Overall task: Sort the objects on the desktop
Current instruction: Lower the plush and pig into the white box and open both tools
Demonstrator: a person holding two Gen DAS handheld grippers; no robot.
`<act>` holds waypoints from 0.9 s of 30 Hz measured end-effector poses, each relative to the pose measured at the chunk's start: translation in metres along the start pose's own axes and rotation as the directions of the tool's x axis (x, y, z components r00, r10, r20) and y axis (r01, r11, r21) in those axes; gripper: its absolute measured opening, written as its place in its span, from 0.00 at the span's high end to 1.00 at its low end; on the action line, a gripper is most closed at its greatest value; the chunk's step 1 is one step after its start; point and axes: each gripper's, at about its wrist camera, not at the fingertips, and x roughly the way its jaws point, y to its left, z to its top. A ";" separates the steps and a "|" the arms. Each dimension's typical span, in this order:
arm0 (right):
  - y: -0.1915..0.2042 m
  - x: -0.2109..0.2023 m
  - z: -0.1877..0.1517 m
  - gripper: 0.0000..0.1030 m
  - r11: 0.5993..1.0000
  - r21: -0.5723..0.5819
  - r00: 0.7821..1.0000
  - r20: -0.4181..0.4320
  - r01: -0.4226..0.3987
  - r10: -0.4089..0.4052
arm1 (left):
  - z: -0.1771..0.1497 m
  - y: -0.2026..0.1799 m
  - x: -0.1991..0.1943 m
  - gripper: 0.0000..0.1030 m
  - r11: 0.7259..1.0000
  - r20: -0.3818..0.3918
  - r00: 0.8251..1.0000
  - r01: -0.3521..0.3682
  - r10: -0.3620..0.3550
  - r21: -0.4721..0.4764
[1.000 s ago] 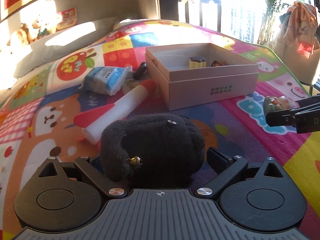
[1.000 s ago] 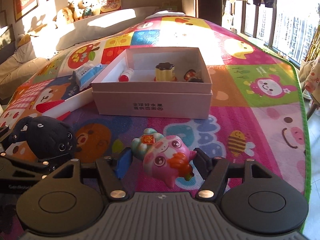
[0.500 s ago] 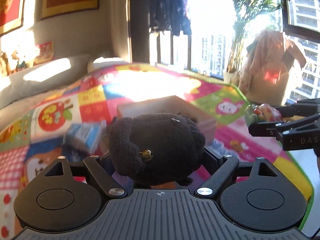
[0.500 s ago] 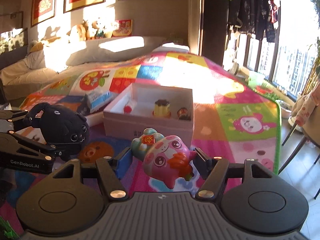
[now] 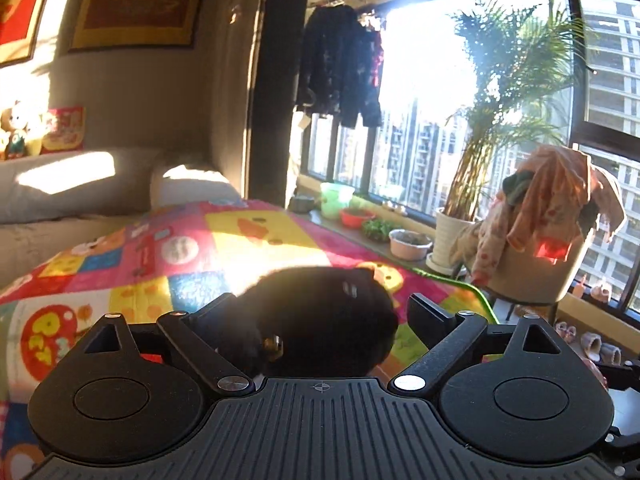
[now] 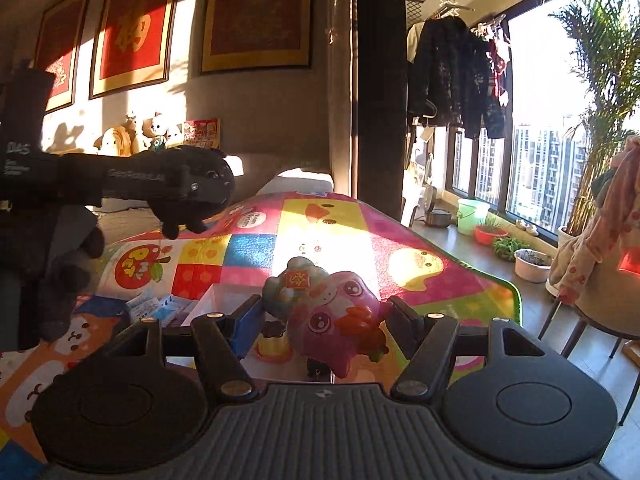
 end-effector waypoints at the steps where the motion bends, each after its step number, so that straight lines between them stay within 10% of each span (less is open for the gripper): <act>1: -0.001 0.004 -0.002 0.35 1.000 0.004 1.000 -0.011 0.002 -0.002 | -0.004 0.006 -0.001 0.05 1.000 -0.008 1.000 0.003 -0.003 -0.030; 15: 0.001 0.075 -0.015 0.35 0.996 0.070 0.981 -0.184 -0.056 0.068 | -0.158 0.054 -0.080 0.03 0.971 -0.186 0.953 -0.241 0.238 0.011; 27: 0.037 0.132 -0.006 0.22 0.999 -0.049 0.984 -0.178 -0.011 0.002 | -0.189 0.070 -0.118 0.01 0.951 -0.200 0.933 -0.309 0.299 -0.022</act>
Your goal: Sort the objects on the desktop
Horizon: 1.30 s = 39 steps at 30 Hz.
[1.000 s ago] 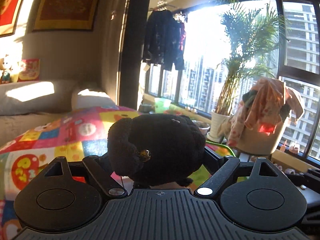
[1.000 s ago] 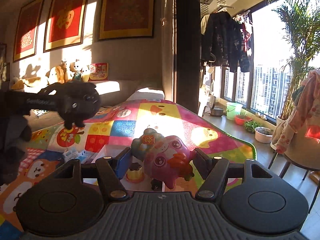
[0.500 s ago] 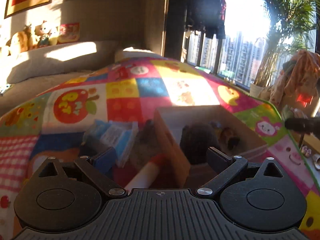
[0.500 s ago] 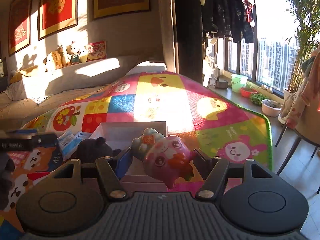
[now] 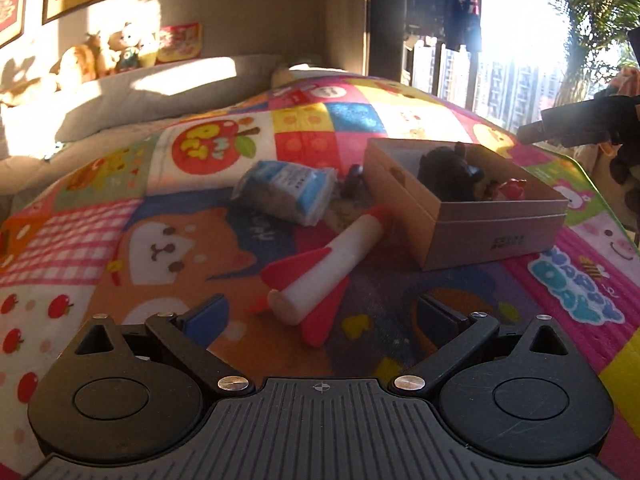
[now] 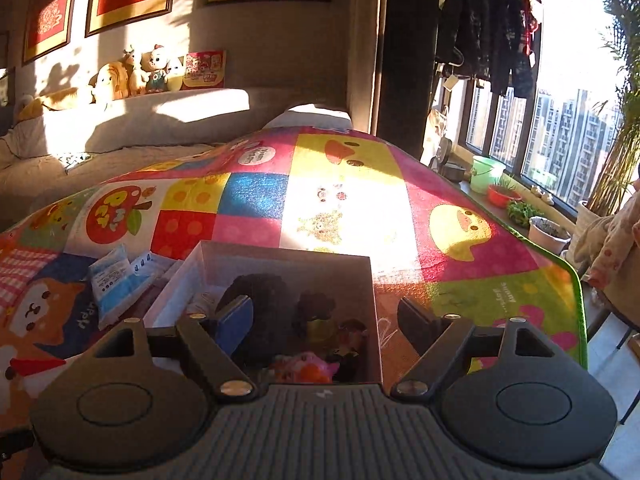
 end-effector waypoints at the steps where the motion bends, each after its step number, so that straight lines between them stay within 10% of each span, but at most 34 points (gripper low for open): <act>1: -0.002 0.001 -0.001 0.22 1.000 0.014 1.000 -0.008 0.000 0.000 | -0.002 0.001 0.001 0.01 1.000 -0.007 1.000 -0.002 0.002 -0.004; 10: -0.007 -0.013 -0.003 0.13 0.992 0.127 0.998 -0.060 0.008 0.000 | -0.003 -0.002 -0.007 0.01 0.990 0.002 0.999 0.038 -0.038 -0.136; 16: 0.026 -0.084 0.031 0.13 0.907 0.336 0.967 0.046 -0.253 0.252 | 0.004 -0.012 -0.018 0.00 0.941 0.070 0.986 0.163 -0.149 -0.298; 22: 0.012 -0.136 0.063 0.08 0.809 0.505 0.951 0.230 -0.300 0.209 | -0.007 -0.044 -0.005 0.00 0.789 0.079 0.909 0.396 -0.409 -0.469; 24: 0.000 -0.144 0.065 0.07 0.783 0.553 0.952 0.259 -0.285 0.164 | -0.013 -0.054 0.004 0.00 0.707 0.018 0.834 0.480 -0.552 -0.520; 26: -0.007 -0.149 0.062 0.06 0.811 0.546 0.960 0.272 -0.211 0.066 | -0.017 -0.058 0.009 0.00 0.608 -0.032 0.721 0.559 -0.693 -0.565; 28: -0.011 -0.148 0.054 0.04 0.853 0.516 0.953 0.291 -0.078 -0.089 | -0.020 -0.051 0.000 0.00 0.588 -0.046 0.686 0.585 -0.726 -0.559; 32: -0.019 -0.121 0.034 0.02 0.888 0.427 0.924 0.242 0.171 -0.295 | -0.019 -0.008 -0.025 0.00 0.656 -0.071 0.732 0.558 -0.678 -0.508; 39: 0.034 -0.056 -0.017 0.02 0.977 0.181 0.991 0.046 0.112 -0.122 | 0.001 0.088 -0.062 0.00 0.837 -0.020 0.957 0.243 -0.290 -0.490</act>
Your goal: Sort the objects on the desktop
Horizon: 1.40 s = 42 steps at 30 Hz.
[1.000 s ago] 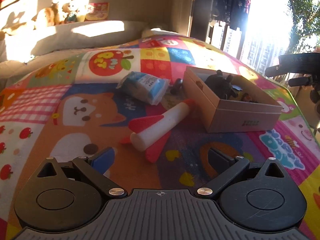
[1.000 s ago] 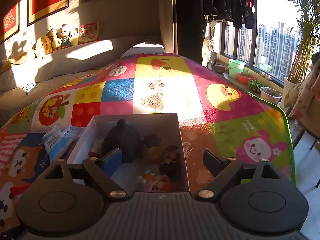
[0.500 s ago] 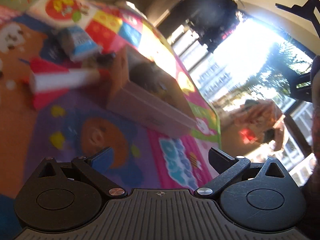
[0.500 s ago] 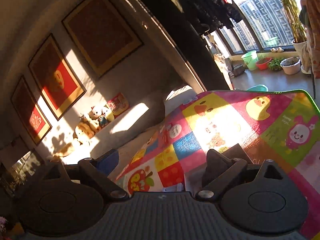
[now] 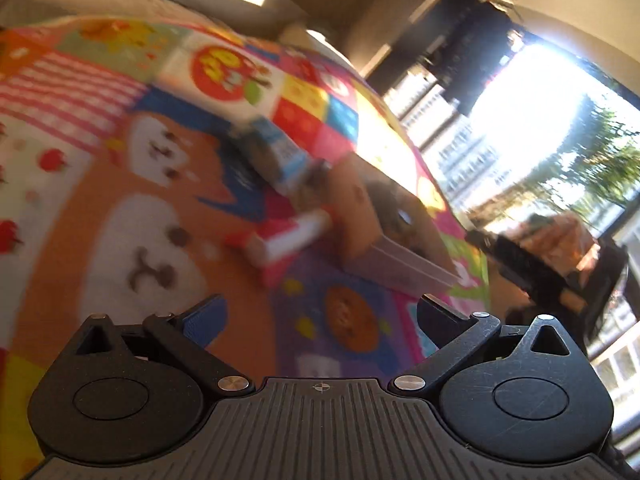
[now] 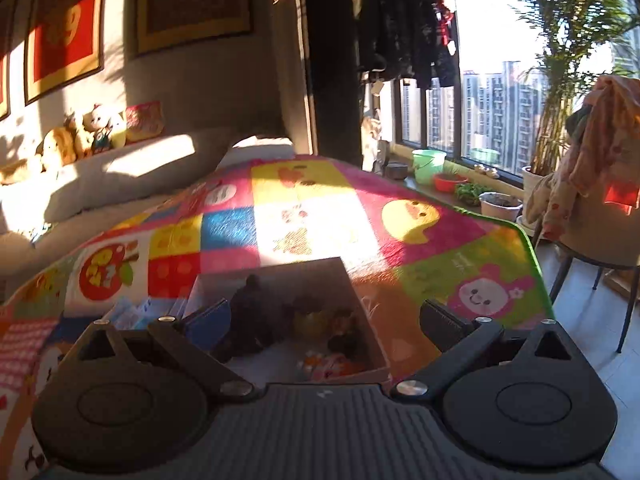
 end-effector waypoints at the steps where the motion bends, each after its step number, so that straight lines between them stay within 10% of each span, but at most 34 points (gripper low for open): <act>1: 0.012 0.002 -0.009 0.02 0.999 -0.034 0.999 -0.016 -0.033 0.032 | 0.004 0.002 -0.004 0.00 0.997 0.043 0.996 -0.076 0.075 0.025; 6: 0.062 -0.007 -0.044 0.02 0.960 -0.207 0.982 -0.038 -0.188 0.184 | 0.008 0.003 -0.004 0.00 0.907 0.309 0.891 -0.392 0.333 0.153; 9: 0.075 -0.011 -0.044 0.03 0.935 -0.263 0.971 -0.042 -0.237 0.234 | -0.003 -0.006 0.015 0.00 0.900 0.320 0.902 -0.370 0.289 0.229; 14: 0.091 0.013 -0.020 0.55 0.901 -0.256 0.932 -0.187 -0.351 0.310 | -0.021 -0.030 0.057 0.00 0.861 0.338 0.905 -0.374 0.258 0.345; 17: 0.110 0.038 0.000 0.55 0.892 -0.208 0.903 -0.255 -0.401 0.346 | -0.014 -0.024 0.077 0.00 0.853 0.319 0.888 -0.427 0.332 0.300; 22: 0.160 0.099 0.032 0.24 0.884 -0.194 0.879 -0.322 -0.426 0.353 | -0.006 0.009 0.079 0.00 0.898 0.277 0.887 -0.417 0.369 0.140; 26: 0.197 0.169 0.056 0.26 0.918 -0.218 0.905 -0.347 -0.333 0.246 | -0.008 0.022 0.069 0.00 0.927 0.286 0.896 -0.370 0.339 0.059; 28: 0.204 0.213 0.067 0.51 0.945 -0.189 0.905 -0.385 -0.266 0.178 | -0.009 0.022 0.068 0.00 0.934 0.289 0.902 -0.352 0.320 0.064; 33: 0.205 0.292 0.062 0.66 0.979 -0.111 0.839 -0.538 -0.170 0.085 | -0.010 0.021 0.068 0.00 0.945 0.302 0.911 -0.318 0.282 0.075; 36: 0.212 0.298 0.057 0.68 0.971 -0.146 0.839 -0.537 -0.192 0.085 | -0.010 0.021 0.068 0.00 0.952 0.300 0.918 -0.295 0.259 0.081; 42: 0.221 0.258 0.032 0.69 0.897 -0.156 0.686 -0.701 -0.413 0.194 | -0.012 0.020 0.066 0.00 0.958 0.309 0.922 -0.272 0.233 0.091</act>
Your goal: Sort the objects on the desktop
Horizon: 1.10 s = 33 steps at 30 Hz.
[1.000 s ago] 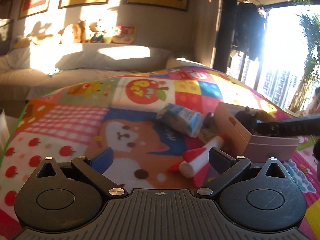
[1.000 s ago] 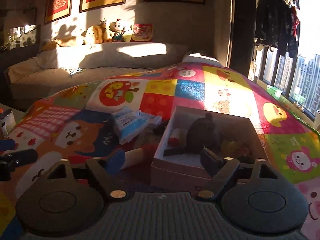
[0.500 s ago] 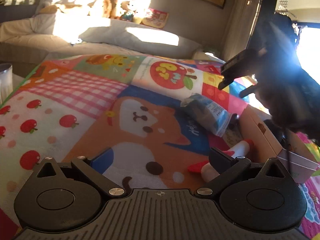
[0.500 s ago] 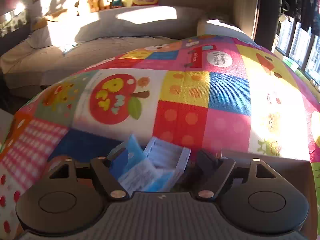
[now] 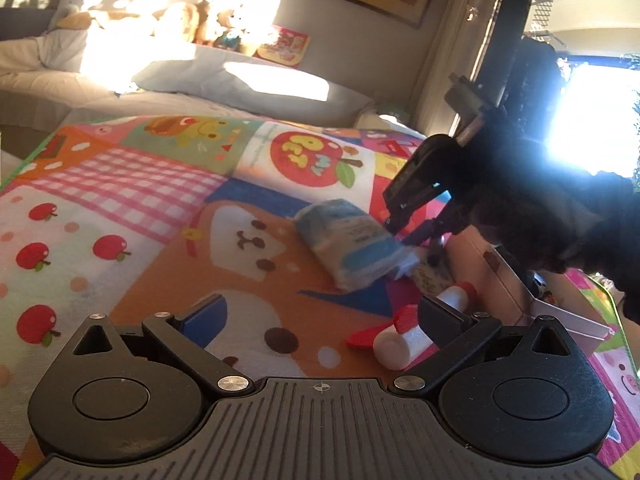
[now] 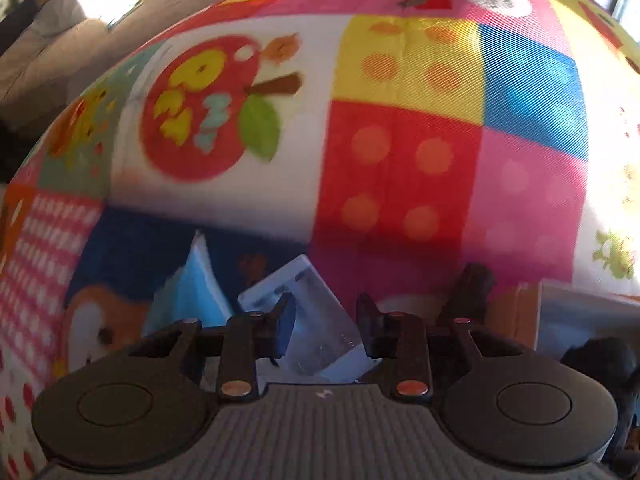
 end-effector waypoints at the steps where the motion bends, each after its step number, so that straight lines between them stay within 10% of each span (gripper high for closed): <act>1: 0.005 -0.008 -0.011 0.70 0.998 -0.040 0.998 -0.050 -0.047 0.045 | 0.000 0.000 0.000 0.00 1.000 0.002 1.000 0.003 -0.003 -0.003; 4: 0.004 -0.048 -0.024 0.70 0.993 -0.064 0.996 -0.016 -0.094 0.093 | 0.000 0.002 0.000 0.00 1.000 0.006 1.000 0.009 -0.009 -0.009; 13: -0.028 -0.025 0.005 0.74 0.976 0.107 0.981 -0.032 0.191 -0.189 | 0.000 0.005 -0.001 0.00 0.999 0.008 1.000 0.020 -0.020 -0.032; 22: -0.001 0.020 0.009 0.81 0.876 0.008 0.876 -0.019 0.483 -0.482 | 0.000 0.007 -0.001 0.00 0.999 0.008 1.000 0.018 -0.018 -0.050; 27: -0.008 -0.004 -0.011 0.82 0.920 0.014 0.920 -0.014 0.392 -0.392 | 0.000 0.010 0.000 0.00 0.998 0.001 1.000 0.015 -0.015 -0.066; 33: -0.010 -0.086 -0.081 0.83 0.995 0.039 0.996 0.009 0.089 -0.089 | 0.001 0.011 0.001 0.00 0.997 -0.009 1.000 0.006 -0.007 -0.072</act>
